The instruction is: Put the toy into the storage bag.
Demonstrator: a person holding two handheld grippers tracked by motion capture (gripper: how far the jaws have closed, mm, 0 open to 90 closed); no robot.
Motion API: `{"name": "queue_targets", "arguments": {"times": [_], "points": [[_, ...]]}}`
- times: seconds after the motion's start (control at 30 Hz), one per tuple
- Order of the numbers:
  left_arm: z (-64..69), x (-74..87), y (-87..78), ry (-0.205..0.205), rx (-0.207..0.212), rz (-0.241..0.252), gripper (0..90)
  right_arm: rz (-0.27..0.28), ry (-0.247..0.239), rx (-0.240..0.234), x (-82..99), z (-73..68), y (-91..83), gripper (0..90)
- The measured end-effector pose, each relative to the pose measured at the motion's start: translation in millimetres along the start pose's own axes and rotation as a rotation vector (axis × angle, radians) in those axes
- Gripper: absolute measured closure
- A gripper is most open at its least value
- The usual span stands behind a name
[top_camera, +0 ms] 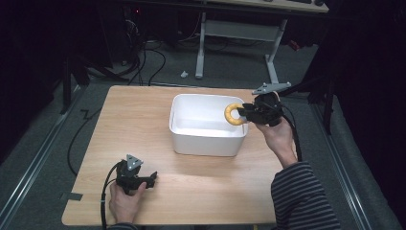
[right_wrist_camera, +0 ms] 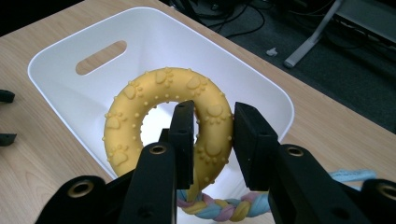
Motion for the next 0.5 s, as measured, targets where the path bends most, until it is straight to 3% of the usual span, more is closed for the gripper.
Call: {"name": "queue_targets", "arguments": {"times": [0.5], "points": [[0.2, 0.1, -0.2, 0.000, -0.002, 0.002, 10.6, -0.013, -0.028, -0.032, -8.1, -17.9, 27.9, 70.4]]}}
Point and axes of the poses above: each handheld gripper's, and its own axes: y roughly forward along the jaws, x roughly out of its underside, z roughly to its right, the point moved 2 cm from there along y, roughly forward along the jaws, and after that the axes turned 4 degrees about x, right-handed, at the moved point
